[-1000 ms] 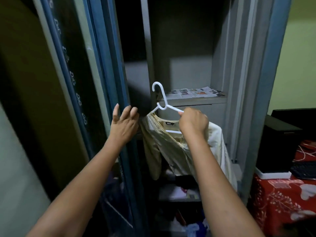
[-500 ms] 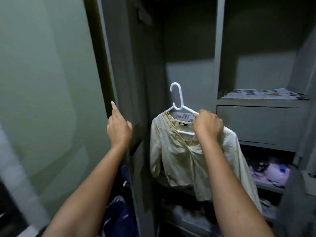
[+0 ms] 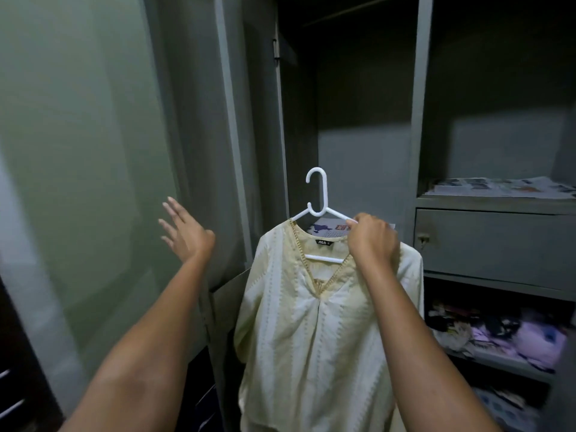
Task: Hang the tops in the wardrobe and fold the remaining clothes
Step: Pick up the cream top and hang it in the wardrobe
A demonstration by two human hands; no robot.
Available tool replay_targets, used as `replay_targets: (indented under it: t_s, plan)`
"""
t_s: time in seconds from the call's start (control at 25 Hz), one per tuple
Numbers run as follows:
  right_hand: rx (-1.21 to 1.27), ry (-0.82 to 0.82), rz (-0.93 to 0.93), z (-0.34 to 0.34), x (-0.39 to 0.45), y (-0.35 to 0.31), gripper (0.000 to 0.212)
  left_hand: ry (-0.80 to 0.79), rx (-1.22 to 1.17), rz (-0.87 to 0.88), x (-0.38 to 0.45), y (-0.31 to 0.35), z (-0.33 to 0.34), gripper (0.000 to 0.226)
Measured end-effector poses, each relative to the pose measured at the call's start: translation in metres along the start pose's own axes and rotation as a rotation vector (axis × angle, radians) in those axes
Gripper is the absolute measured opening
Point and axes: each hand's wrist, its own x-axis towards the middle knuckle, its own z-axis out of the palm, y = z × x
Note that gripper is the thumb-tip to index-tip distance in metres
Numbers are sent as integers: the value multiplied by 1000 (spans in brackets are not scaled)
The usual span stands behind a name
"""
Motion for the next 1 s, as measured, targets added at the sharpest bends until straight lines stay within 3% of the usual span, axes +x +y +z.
replay_targets:
  t_s: [0.08,0.28,0.4,0.72,0.84,1.0]
  plan:
    - [-5,36,44,-17,15,16,29,127,90,139,-10,23,18,100]
    - [-32,187,160,-93,87,68,28,-6,36,592,-29,140,83,91]
    - [-15,299,270,-153,145,101,28,-56,-59,745,-39,224,121,85]
    - [-269,642,415,-258,297,148,31,-142,-380,910,-20,455,217,70]
    - [-334,679,398,-280,341,153,40,-97,-458,984,-4,521,246,70]
    - [-398,794,340,-308,375,151,44,15,-688,936,14,579,265,68]
